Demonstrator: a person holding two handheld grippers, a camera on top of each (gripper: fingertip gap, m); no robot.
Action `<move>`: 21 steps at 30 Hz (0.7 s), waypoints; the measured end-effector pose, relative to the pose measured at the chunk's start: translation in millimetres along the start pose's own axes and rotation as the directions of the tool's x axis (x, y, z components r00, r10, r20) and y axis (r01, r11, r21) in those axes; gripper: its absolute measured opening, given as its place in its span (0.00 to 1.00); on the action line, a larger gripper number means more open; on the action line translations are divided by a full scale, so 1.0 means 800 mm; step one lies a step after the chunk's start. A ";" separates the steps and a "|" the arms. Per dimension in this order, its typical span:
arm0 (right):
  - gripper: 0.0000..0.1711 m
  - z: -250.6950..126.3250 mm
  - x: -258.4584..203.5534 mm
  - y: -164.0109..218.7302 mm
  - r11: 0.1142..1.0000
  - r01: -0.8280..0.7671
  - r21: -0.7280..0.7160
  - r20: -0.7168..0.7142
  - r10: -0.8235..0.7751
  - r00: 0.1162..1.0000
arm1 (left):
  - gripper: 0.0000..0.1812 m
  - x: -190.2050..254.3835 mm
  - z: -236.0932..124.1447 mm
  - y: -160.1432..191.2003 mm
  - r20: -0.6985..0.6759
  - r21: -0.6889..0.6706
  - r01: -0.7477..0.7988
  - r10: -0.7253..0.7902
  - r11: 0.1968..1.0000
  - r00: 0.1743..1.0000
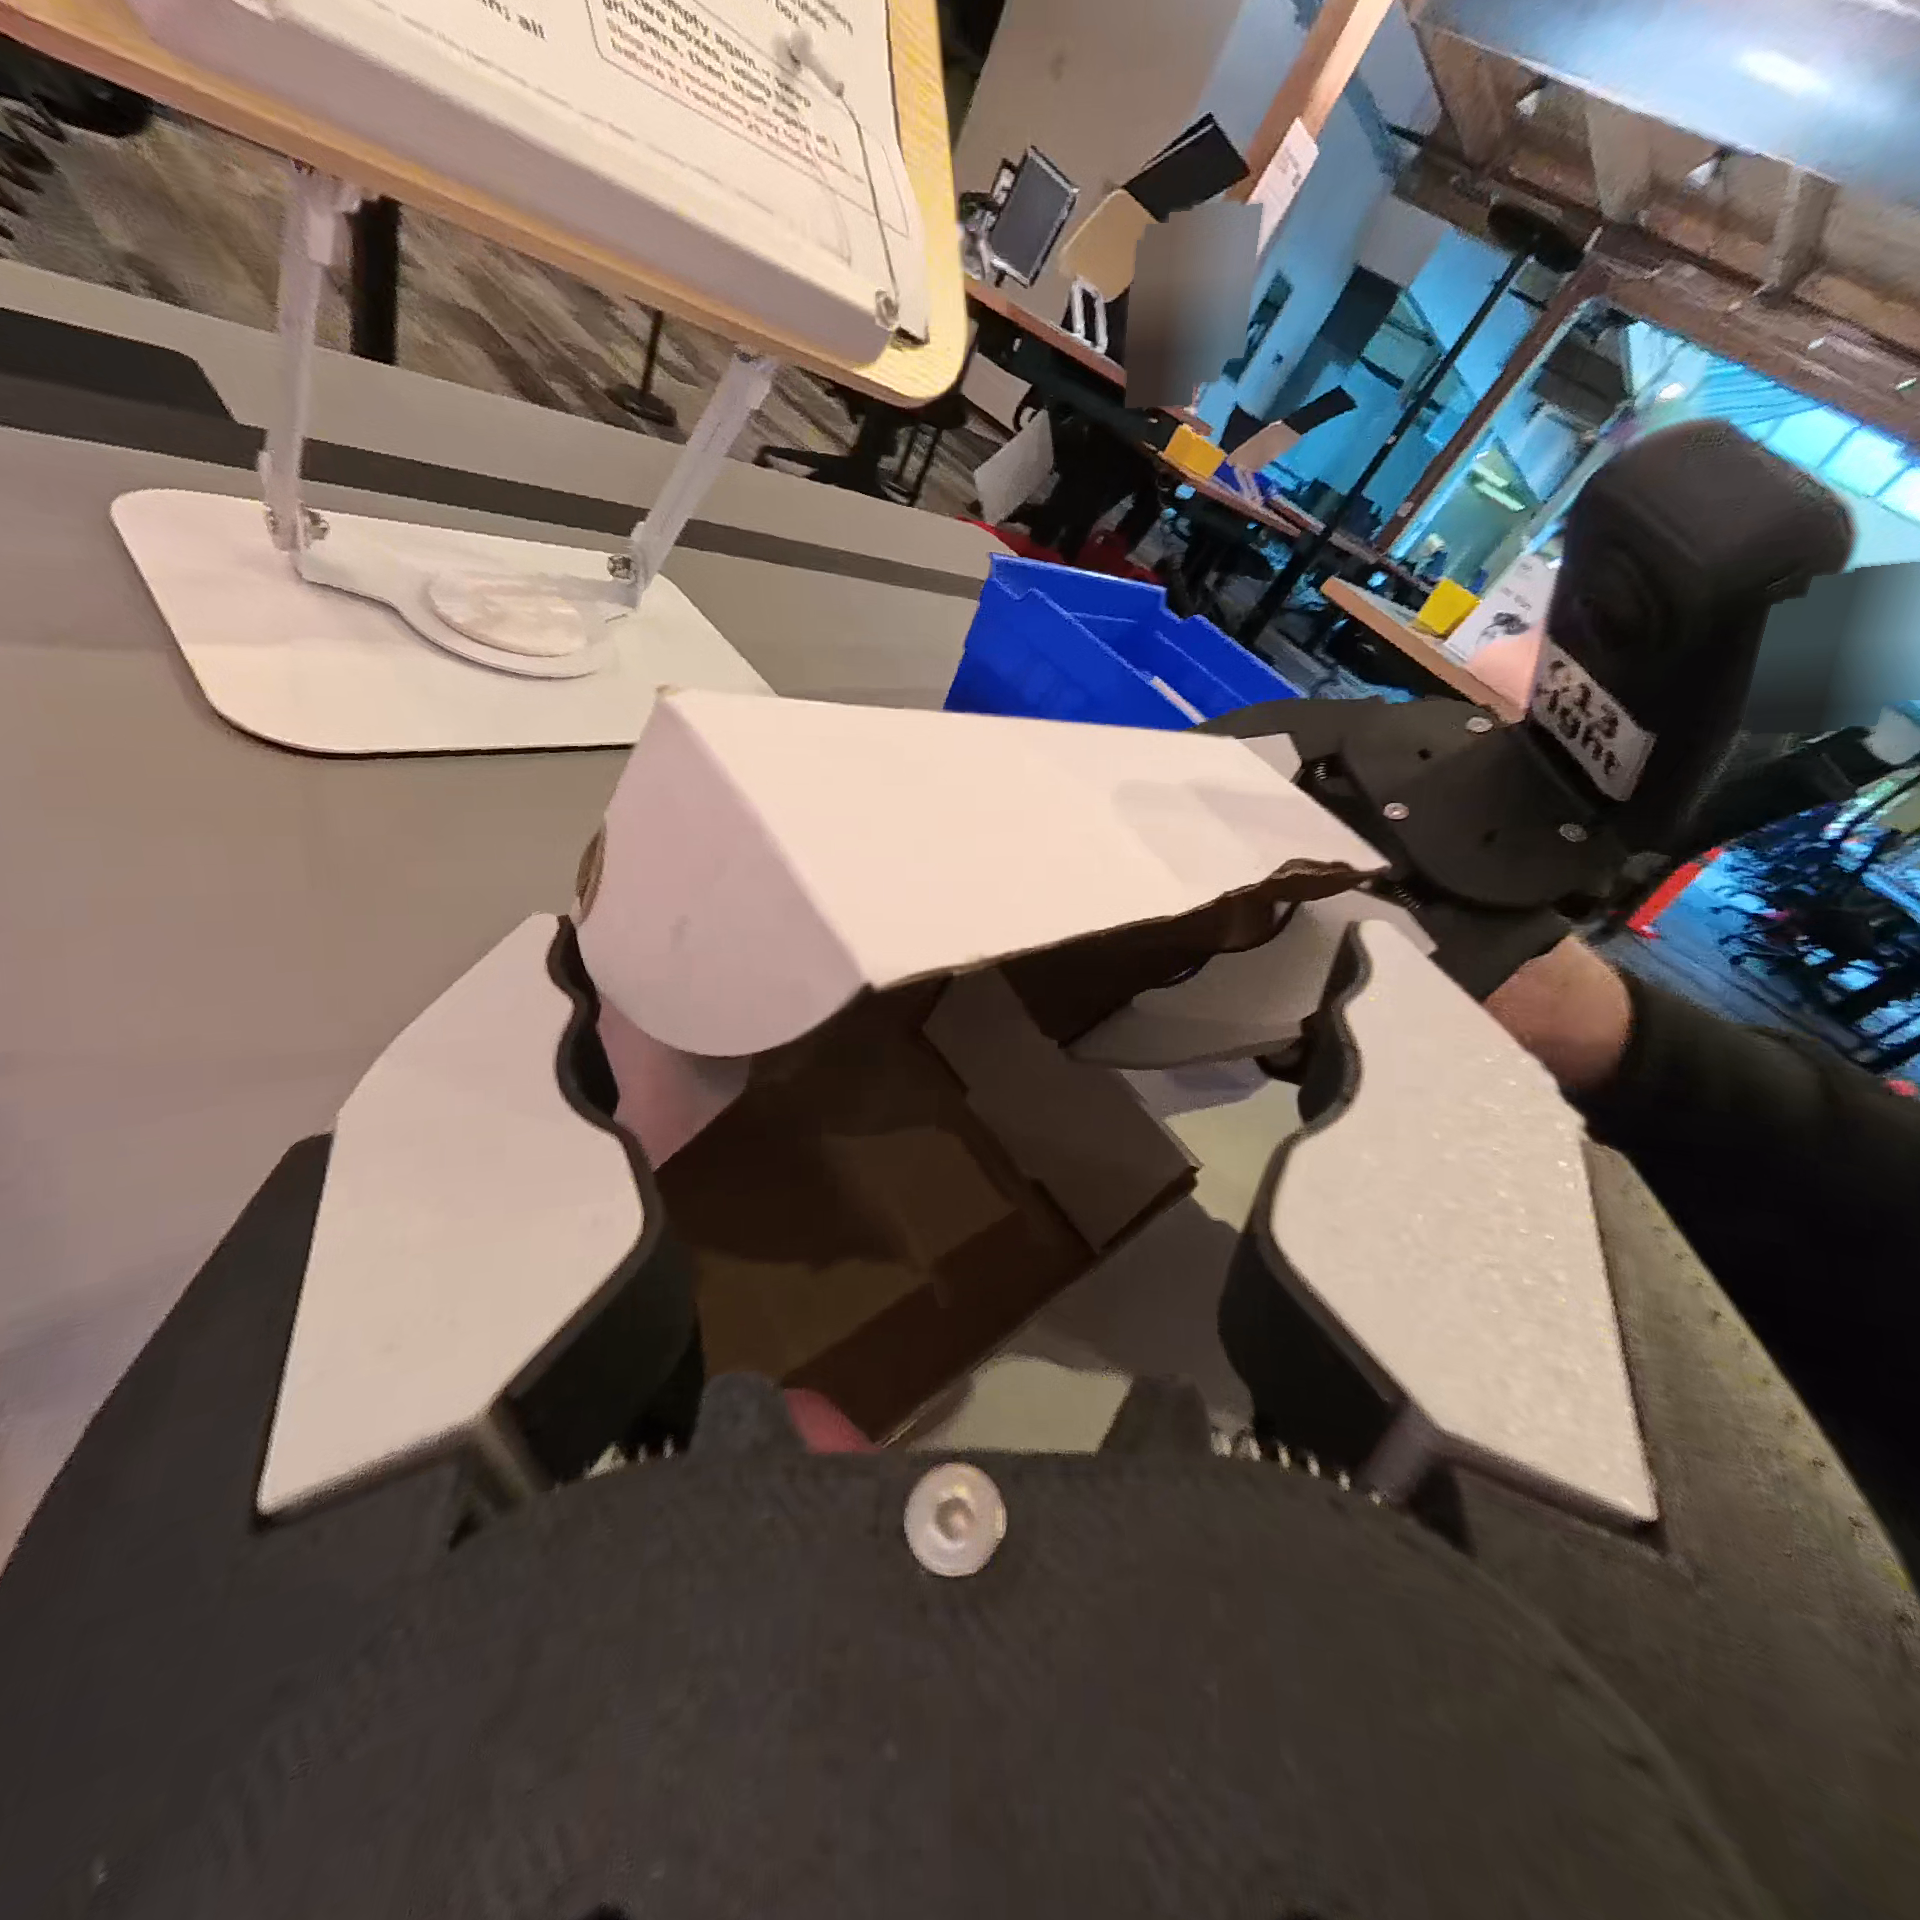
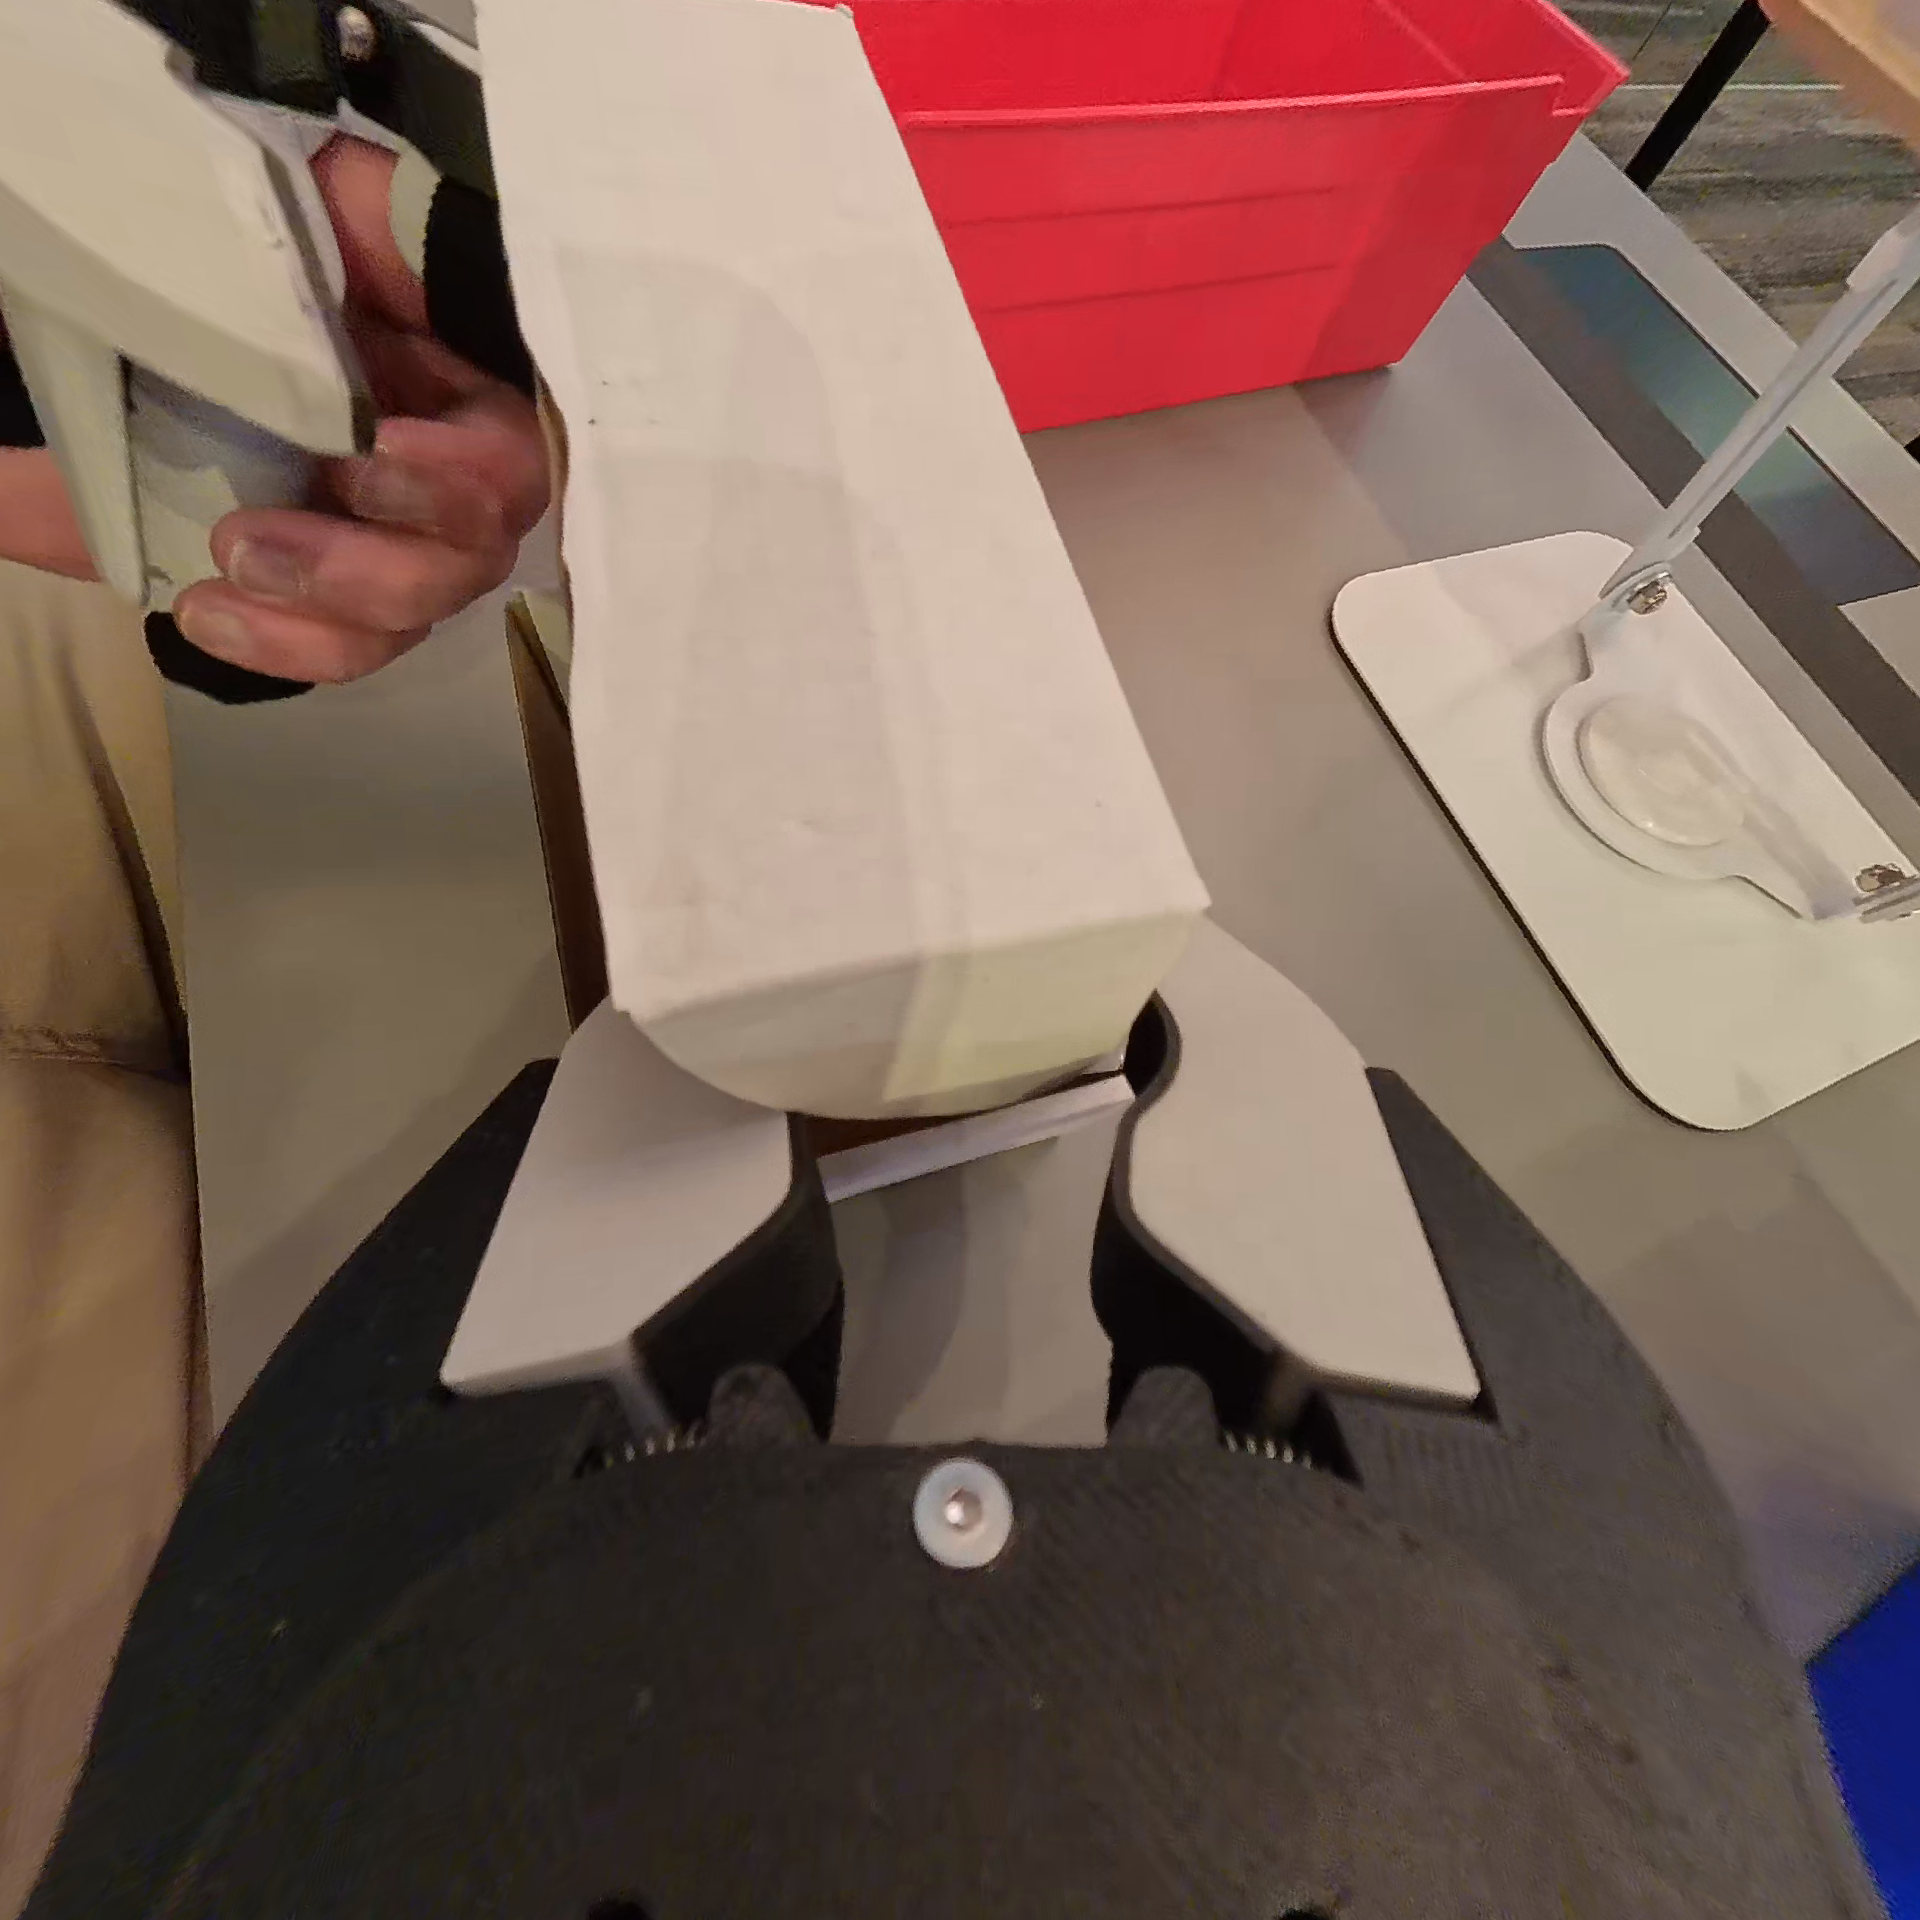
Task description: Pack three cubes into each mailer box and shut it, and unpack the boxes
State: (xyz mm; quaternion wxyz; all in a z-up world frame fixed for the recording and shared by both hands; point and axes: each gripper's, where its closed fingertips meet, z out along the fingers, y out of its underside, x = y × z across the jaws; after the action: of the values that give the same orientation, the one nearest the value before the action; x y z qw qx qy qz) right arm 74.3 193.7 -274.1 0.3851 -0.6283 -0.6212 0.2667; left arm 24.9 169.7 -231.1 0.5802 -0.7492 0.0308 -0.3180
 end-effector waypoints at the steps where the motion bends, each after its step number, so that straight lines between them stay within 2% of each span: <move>1: 0.35 0.000 0.001 0.000 1.000 0.000 -0.002 -0.005 0.000 1.000 | 0.71 -0.001 0.000 0.003 0.019 -0.017 -0.011 0.011 1.000 1.000; 6: 0.35 0.000 0.002 0.002 1.000 0.007 -0.014 -0.023 -0.007 1.000 | 0.66 -0.009 -0.011 0.024 0.046 -0.104 0.021 -0.016 0.994 0.999; 10: 0.35 0.001 0.000 0.002 0.999 0.027 -0.017 -0.017 -0.028 0.999 | 0.64 -0.001 -0.019 0.041 0.020 -0.194 -0.059 0.064 0.979 0.998; 16: 0.35 0.000 -0.004 0.005 0.998 0.046 -0.035 0.000 -0.047 0.999 | 0.66 -0.004 -0.017 0.050 0.037 -0.250 -0.152 0.166 0.956 0.985; 21: 0.40 -0.003 -0.012 0.018 0.982 0.135 -0.133 0.053 -0.129 0.990 | 0.61 -0.007 -0.027 0.073 -0.026 -0.382 -0.177 0.181 0.907 0.983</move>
State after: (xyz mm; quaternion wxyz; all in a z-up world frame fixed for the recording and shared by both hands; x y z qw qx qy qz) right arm 83.5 184.7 -285.8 0.3442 -0.6045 -0.6867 0.2112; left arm 28.4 134.8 -282.3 0.4498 -0.8435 0.1577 -0.2475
